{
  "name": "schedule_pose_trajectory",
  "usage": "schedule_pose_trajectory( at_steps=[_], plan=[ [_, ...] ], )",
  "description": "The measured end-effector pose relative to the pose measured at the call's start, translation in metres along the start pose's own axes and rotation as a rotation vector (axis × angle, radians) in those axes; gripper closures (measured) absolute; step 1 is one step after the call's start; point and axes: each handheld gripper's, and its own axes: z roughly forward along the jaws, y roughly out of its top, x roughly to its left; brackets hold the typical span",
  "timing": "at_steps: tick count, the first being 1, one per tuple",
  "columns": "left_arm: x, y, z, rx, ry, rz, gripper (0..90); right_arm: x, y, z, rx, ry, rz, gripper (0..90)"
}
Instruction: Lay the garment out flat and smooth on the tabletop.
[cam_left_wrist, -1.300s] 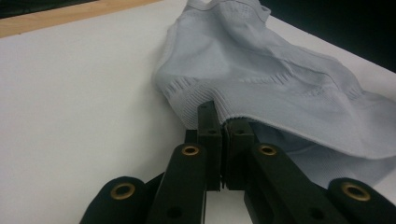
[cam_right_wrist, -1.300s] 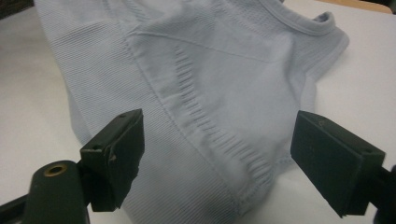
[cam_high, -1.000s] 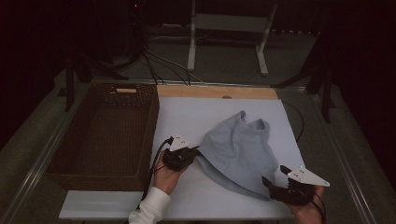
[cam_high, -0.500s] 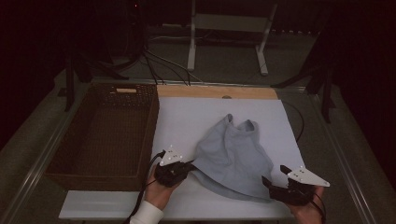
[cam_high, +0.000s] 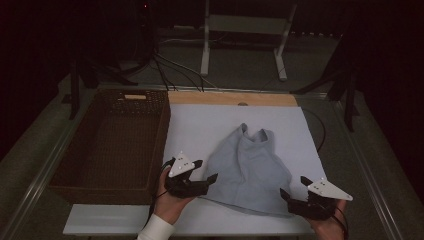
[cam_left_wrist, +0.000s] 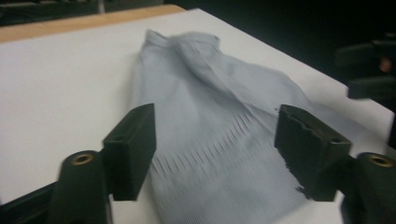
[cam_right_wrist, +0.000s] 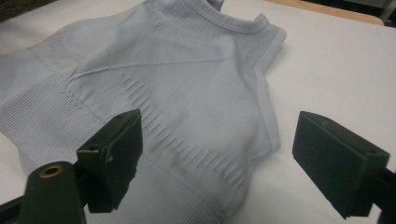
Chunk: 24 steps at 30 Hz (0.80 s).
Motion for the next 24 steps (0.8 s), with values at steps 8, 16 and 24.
schedule_pose_trajectory(
  at_steps=[8,16,24],
  plan=[
    [0.017,0.008,0.02,-0.012,0.032,-0.025,22.4,-0.002,-0.001,-0.001,-0.005,-0.008,0.006,15.3],
    [0.032,0.01,0.044,0.023,0.066,-0.046,23.9,-0.002,-0.001,-0.001,-0.009,-0.014,0.01,15.2],
    [0.042,0.007,0.067,0.066,0.085,-0.058,24.1,-0.002,-0.001,-0.002,-0.014,-0.017,0.012,15.1]
  ],
)
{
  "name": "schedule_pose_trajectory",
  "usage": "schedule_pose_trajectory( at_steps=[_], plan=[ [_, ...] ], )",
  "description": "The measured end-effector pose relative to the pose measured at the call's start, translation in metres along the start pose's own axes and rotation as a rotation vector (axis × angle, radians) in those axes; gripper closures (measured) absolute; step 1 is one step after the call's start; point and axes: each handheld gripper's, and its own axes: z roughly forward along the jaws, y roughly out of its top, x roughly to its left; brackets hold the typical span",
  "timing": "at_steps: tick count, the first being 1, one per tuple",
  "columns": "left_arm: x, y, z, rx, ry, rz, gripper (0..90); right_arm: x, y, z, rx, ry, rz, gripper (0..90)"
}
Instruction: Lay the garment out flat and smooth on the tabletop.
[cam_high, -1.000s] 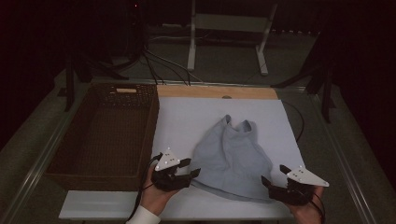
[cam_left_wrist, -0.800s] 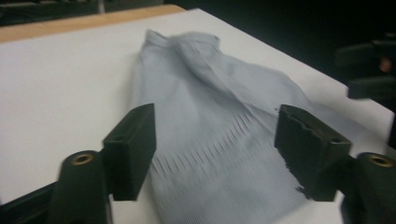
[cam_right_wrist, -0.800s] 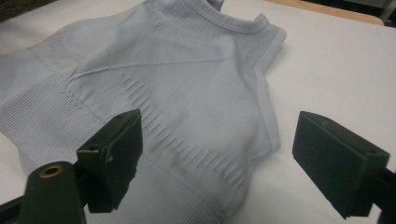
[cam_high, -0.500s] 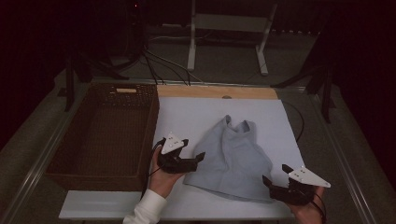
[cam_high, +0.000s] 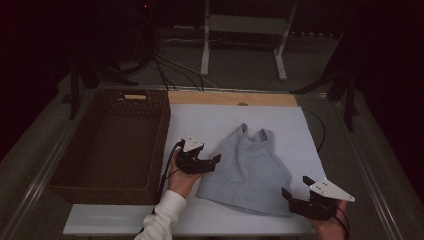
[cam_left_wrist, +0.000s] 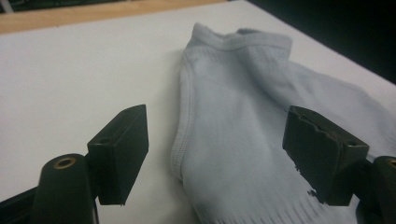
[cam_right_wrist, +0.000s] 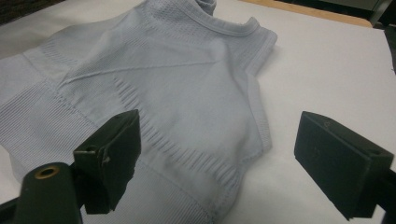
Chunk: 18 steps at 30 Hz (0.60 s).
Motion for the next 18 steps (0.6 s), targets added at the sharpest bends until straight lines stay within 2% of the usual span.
schedule_pose_trajectory(
  at_steps=[4,9,13,15,18],
  plan=[
    [0.001,-0.003,0.009,0.019,-0.001,-0.01,28.9,0.0,0.0,0.0,-0.003,-0.004,-0.001,15.1],
    [0.0,-0.005,0.017,0.049,0.002,0.002,31.6,0.0,0.0,-0.001,-0.01,-0.004,0.003,15.0],
    [0.001,-0.008,0.023,0.084,0.005,-0.013,31.4,0.0,0.0,-0.001,-0.012,-0.003,-0.001,14.9],
    [0.002,-0.009,0.026,0.103,-0.003,-0.02,28.5,0.0,0.0,-0.001,-0.013,-0.005,-0.002,14.9],
    [0.001,-0.012,0.03,0.136,-0.007,-0.015,27.7,0.0,0.0,-0.002,-0.015,-0.005,-0.003,14.8]
  ],
)
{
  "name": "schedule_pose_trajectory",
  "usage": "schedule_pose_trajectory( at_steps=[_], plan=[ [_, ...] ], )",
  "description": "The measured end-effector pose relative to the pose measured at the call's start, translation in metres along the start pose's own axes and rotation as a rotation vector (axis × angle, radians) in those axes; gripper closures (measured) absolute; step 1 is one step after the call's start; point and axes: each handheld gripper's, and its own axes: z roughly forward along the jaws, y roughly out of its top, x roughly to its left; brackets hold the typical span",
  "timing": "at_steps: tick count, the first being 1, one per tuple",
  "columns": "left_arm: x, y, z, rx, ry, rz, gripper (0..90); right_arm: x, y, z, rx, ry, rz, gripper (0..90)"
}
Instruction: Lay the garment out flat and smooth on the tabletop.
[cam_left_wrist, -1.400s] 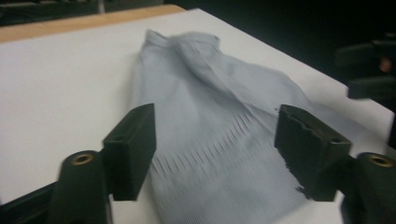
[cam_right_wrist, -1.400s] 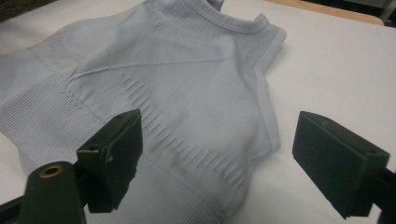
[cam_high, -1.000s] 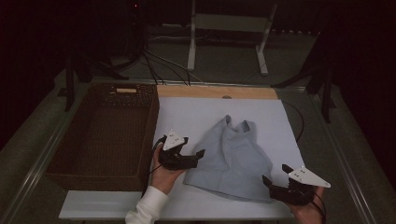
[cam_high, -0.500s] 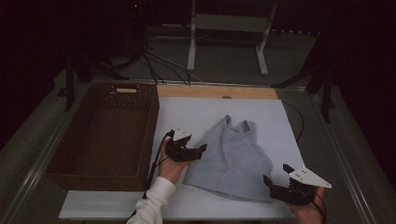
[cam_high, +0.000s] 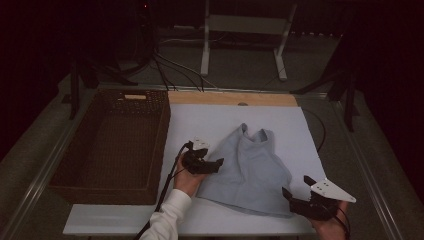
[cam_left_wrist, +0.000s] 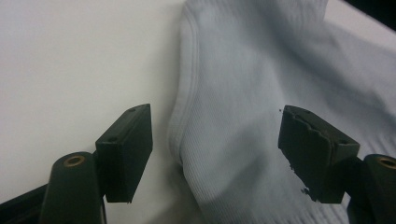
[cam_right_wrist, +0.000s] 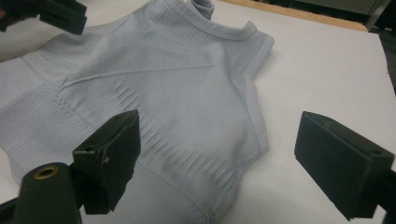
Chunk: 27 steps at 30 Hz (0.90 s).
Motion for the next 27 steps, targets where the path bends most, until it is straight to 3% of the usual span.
schedule_pose_trajectory(
  at_steps=[2,7,11,14,27],
  plan=[
    [0.0,-0.001,0.003,0.017,0.005,0.002,30.1,0.0,0.0,0.0,-0.001,0.0,-0.002,14.8],
    [-0.001,-0.002,0.005,0.052,-0.003,0.01,46.6,0.0,0.0,0.0,-0.002,-0.001,-0.002,14.8],
    [-0.002,-0.003,0.002,0.067,-0.019,0.038,68.4,0.0,0.001,0.0,-0.004,-0.003,-0.001,14.8],
    [-0.004,-0.002,-0.002,0.07,-0.021,0.06,78.8,0.0,0.002,0.0,-0.005,-0.004,-0.001,14.8],
    [-0.012,-0.004,-0.03,0.009,-0.023,0.056,82.9,-0.012,0.025,0.003,-0.047,-0.042,-0.001,15.5]
  ],
)
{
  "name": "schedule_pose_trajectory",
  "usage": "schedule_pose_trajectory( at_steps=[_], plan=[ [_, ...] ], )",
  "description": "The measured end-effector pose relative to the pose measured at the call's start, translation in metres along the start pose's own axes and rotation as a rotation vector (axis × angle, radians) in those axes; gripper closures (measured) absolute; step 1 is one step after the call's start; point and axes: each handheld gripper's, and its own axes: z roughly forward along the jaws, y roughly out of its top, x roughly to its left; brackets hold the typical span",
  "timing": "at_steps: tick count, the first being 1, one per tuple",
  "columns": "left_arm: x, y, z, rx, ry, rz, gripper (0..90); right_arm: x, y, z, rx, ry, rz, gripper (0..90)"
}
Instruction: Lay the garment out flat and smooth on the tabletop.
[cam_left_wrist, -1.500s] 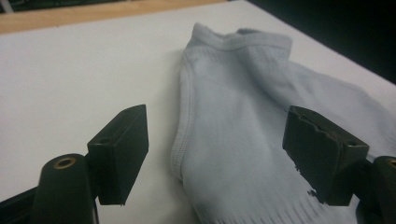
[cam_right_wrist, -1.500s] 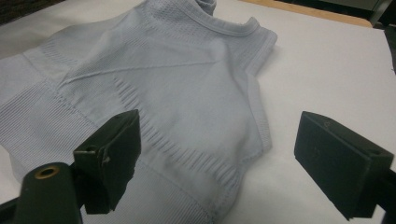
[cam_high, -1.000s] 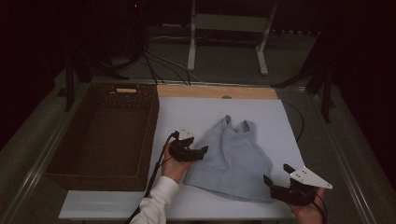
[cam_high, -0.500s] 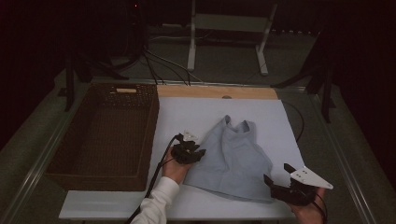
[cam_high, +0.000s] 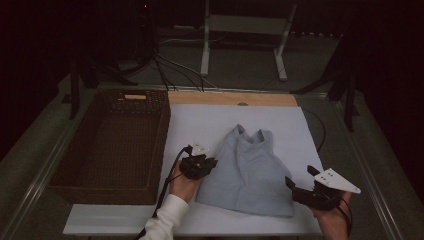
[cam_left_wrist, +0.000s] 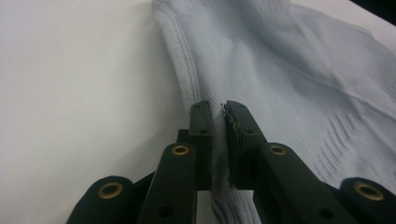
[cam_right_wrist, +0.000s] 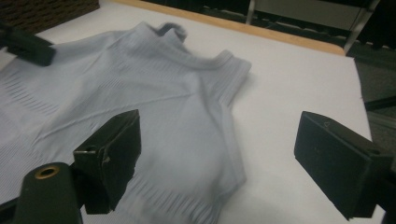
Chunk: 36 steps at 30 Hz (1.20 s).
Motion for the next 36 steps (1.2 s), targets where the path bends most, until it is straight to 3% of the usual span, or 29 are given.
schedule_pose_trajectory(
  at_steps=[18,25,36],
  plan=[
    [0.0,-0.013,-0.033,-0.046,0.02,-0.01,83.4,-0.009,0.023,0.03,0.026,-0.048,0.018,23.6],
    [0.001,-0.016,-0.045,-0.063,0.054,-0.002,83.7,-0.01,0.022,0.041,0.06,-0.042,0.031,28.2],
    [0.003,-0.019,-0.053,-0.068,0.053,-0.003,83.7,-0.004,0.021,0.058,0.107,-0.021,0.027,37.0]
  ],
)
